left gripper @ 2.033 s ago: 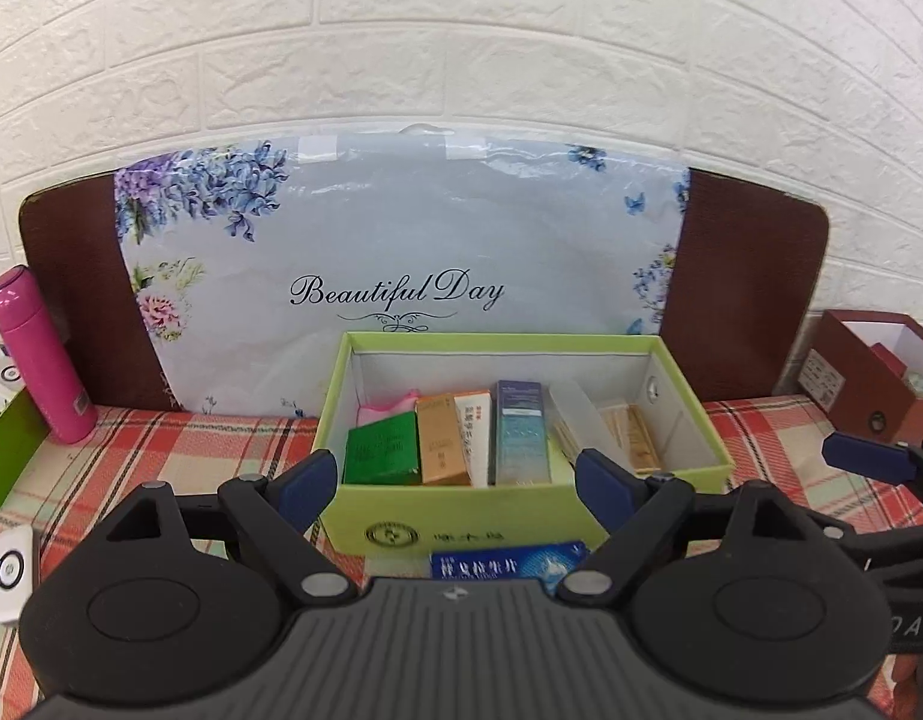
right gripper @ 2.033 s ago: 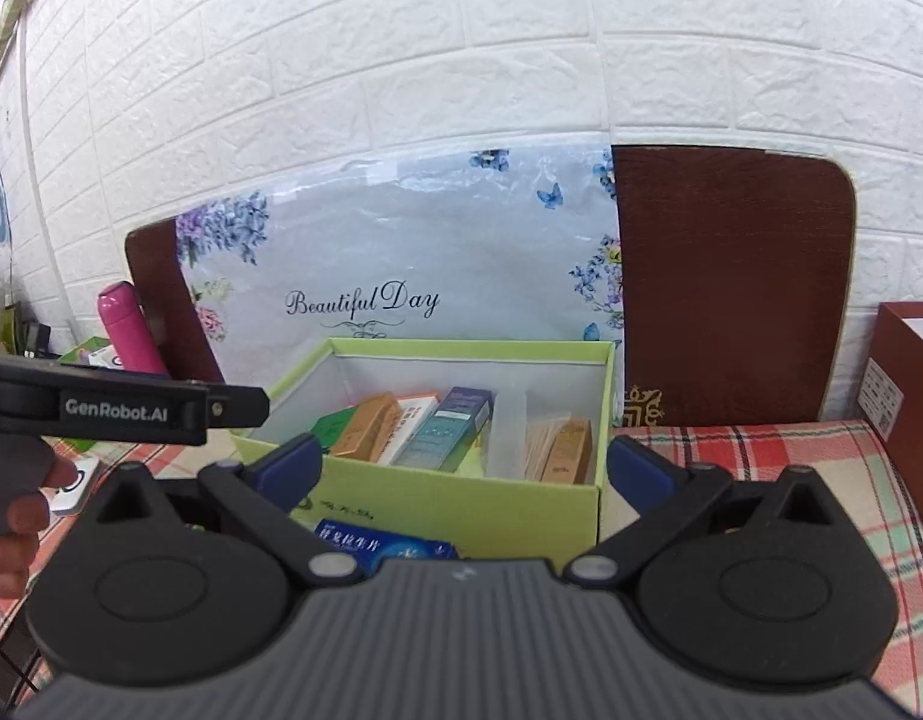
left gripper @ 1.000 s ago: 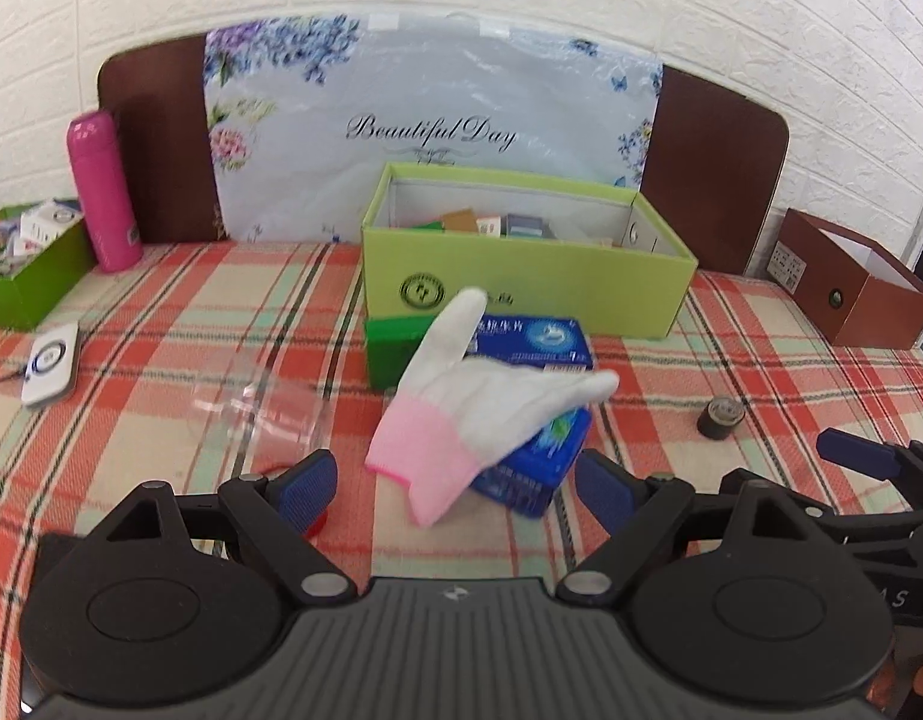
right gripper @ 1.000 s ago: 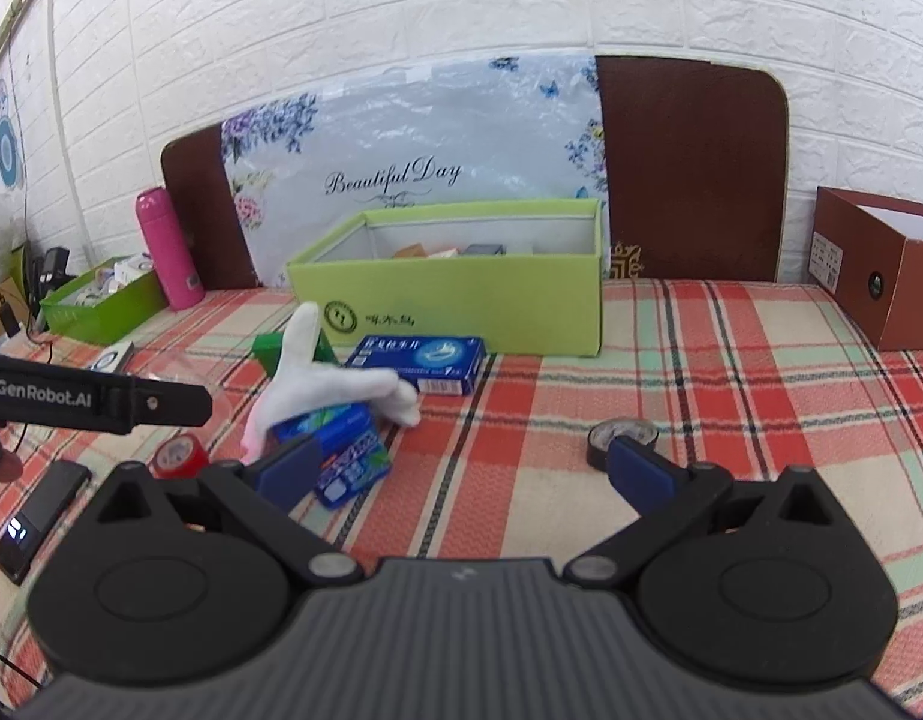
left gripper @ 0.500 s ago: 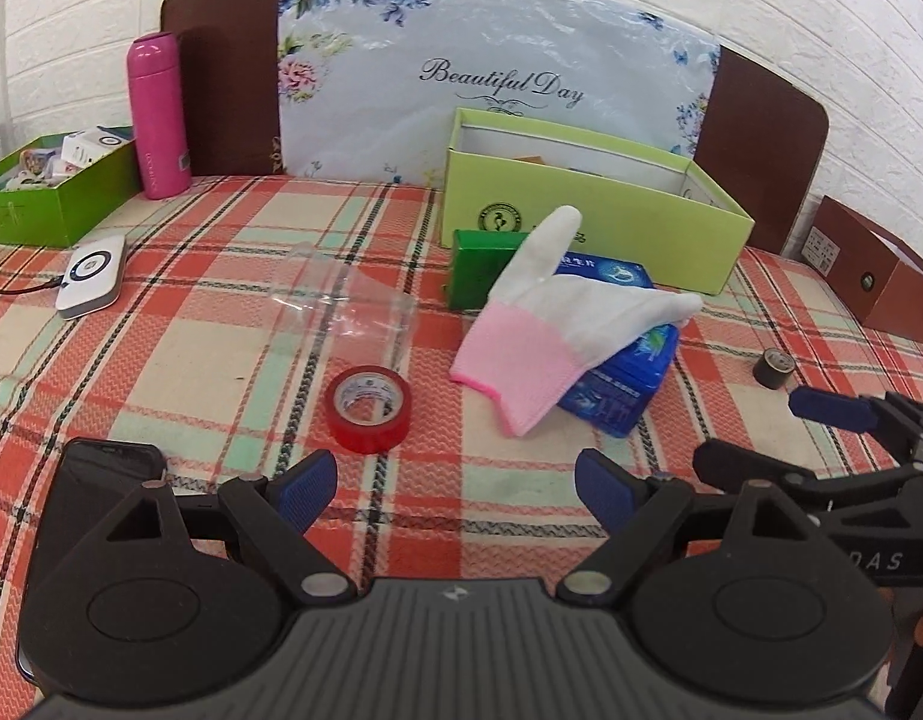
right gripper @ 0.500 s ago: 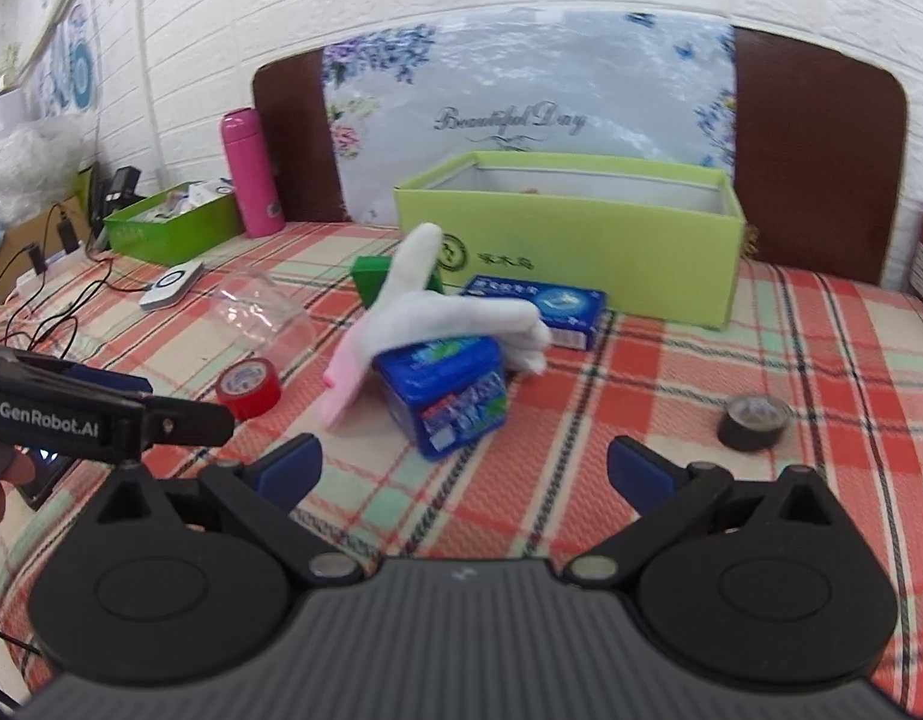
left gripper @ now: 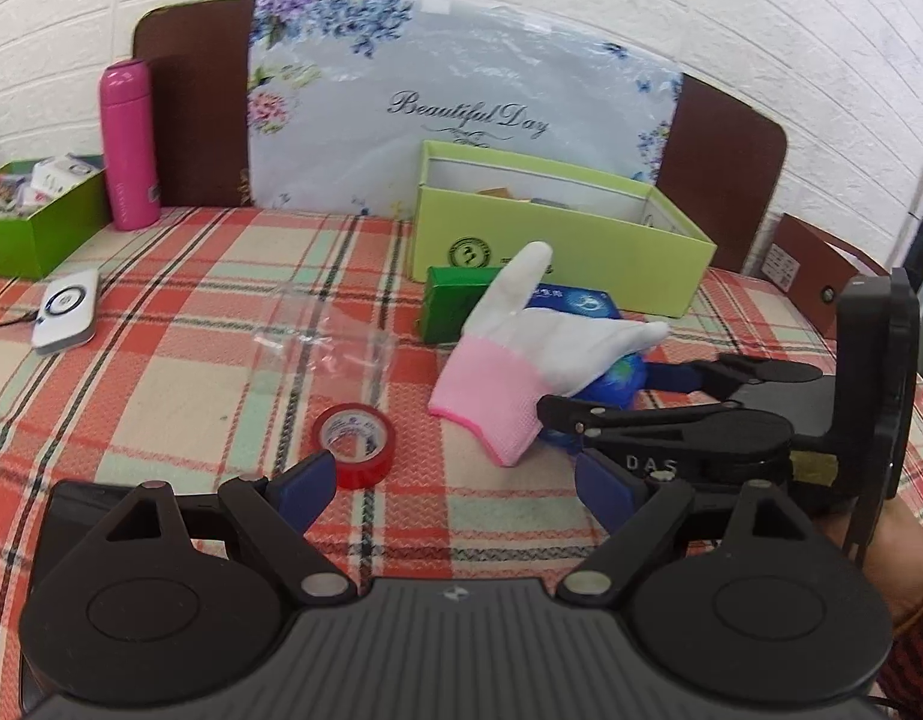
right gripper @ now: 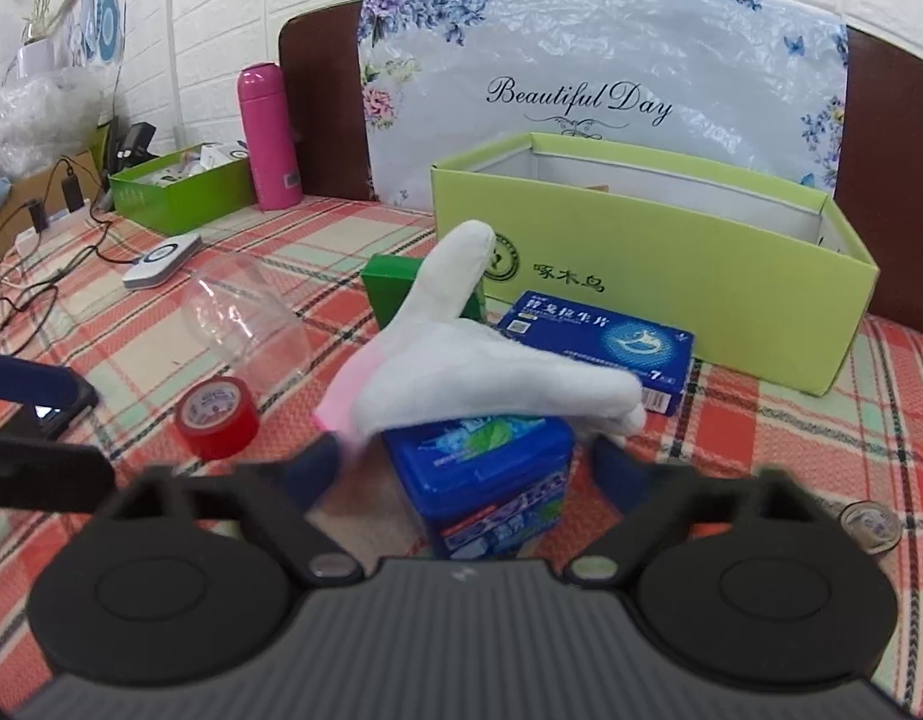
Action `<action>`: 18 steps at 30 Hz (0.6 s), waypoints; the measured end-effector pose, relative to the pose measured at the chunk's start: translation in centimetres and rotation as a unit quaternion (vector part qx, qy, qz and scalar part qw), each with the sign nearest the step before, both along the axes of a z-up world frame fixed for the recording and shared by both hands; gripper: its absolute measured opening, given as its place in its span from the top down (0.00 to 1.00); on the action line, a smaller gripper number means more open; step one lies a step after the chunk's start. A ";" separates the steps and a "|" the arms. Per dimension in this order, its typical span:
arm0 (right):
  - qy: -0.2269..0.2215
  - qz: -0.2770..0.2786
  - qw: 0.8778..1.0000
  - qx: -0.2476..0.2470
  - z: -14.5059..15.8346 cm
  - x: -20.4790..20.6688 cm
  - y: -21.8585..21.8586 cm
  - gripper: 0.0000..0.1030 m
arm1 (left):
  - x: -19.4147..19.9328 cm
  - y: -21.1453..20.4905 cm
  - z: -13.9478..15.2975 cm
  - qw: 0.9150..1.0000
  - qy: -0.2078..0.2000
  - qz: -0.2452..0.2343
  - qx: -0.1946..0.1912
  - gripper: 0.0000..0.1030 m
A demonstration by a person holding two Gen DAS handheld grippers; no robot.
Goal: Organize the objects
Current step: 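Grasp the white pink-cuffed glove with the left tool while the right tool grasps the blue mentos tin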
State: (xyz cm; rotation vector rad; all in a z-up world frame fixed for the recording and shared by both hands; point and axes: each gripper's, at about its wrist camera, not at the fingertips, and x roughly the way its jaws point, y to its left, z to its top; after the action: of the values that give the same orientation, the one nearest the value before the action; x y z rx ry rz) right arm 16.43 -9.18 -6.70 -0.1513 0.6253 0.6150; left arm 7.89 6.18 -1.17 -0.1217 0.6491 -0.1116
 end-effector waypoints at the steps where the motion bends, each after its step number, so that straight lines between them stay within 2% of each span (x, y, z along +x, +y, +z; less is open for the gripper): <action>1: 0.005 -0.002 1.000 0.005 0.1 -0.3 -0.3 0.43 | 0.1 -0.3 0.0 1.000 -0.006 -0.008 0.004 0.13; 4: 0.014 -0.014 1.000 0.018 0.5 -1.4 -1.8 0.44 | 0.6 -1.2 -0.1 1.000 -0.011 -0.028 0.008 0.13; 9: 0.028 -0.035 0.998 0.036 0.8 -4.1 -5.7 0.44 | 2.5 -3.2 -1.2 0.998 -0.005 -0.065 -0.014 0.13; 13: 0.033 -0.042 0.998 0.035 0.9 -6.3 -8.1 0.44 | 4.5 -5.8 -2.6 0.993 0.029 -0.108 -0.035 0.13; 18: 0.023 -0.077 0.997 0.012 0.9 -8.0 -10.5 0.44 | 5.6 -8.5 -3.3 0.987 0.037 -0.149 -0.038 0.13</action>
State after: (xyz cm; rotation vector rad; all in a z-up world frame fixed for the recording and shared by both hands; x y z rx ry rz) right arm 8.44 -19.73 -5.79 -0.0652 0.6666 0.4790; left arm 13.46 -2.32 -4.47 -0.1013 0.7341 -0.4213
